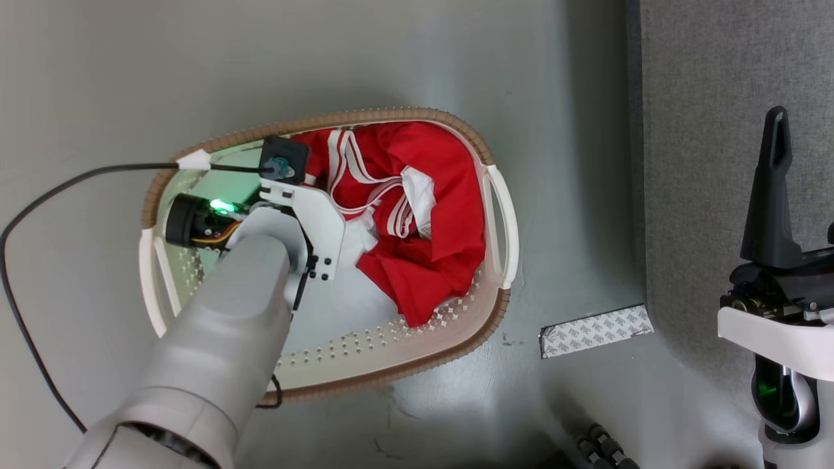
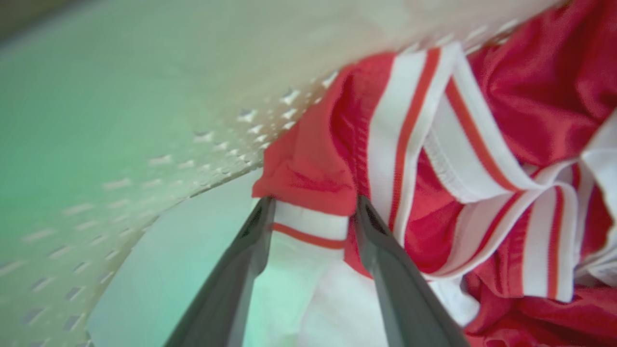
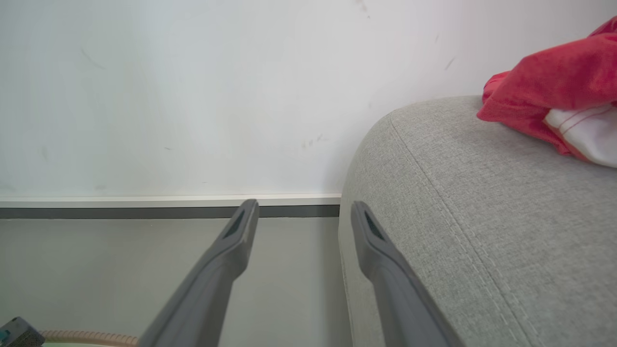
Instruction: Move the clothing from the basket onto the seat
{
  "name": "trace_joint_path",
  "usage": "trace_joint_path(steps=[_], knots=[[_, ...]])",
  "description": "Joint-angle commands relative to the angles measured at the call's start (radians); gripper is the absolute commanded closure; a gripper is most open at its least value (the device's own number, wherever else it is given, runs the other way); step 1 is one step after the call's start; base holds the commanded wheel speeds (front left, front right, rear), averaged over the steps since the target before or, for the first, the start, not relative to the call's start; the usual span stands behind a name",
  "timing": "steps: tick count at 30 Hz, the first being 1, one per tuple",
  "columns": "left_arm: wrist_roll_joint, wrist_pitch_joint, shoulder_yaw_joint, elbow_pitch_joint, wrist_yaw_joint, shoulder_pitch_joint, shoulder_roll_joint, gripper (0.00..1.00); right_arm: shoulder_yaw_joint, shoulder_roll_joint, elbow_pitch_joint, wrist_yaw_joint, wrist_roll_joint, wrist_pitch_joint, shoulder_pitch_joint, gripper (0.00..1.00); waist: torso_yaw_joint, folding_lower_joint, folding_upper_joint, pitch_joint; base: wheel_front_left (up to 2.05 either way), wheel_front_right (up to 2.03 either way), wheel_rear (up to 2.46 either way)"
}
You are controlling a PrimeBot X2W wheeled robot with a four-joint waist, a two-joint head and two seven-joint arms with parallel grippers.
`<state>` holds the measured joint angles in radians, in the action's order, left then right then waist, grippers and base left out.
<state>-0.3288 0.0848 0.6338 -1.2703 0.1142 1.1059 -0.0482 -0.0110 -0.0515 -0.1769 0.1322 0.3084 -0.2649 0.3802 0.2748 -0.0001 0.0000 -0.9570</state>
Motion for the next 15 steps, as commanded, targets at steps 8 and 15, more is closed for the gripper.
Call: trace_joint_path(steps=[8, 15], knots=[[-0.033, 0.01, 0.024, 0.008, -0.041, -0.016, -0.005, 1.0, 0.011, 0.001, 0.013, -0.003, 0.007, 0.001, 0.003, 0.0, -0.013, 0.0001, 0.0, 0.023, 0.0, 0.0, 0.0], [-0.103, -0.004, 0.058, 0.085, -0.116, -0.066, -0.004, 1.0, 0.028, 0.001, 0.025, -0.003, -0.007, 0.001, 0.002, 0.0, -0.034, 0.0001, 0.0, 0.07, 0.0, 0.0, 0.0]])
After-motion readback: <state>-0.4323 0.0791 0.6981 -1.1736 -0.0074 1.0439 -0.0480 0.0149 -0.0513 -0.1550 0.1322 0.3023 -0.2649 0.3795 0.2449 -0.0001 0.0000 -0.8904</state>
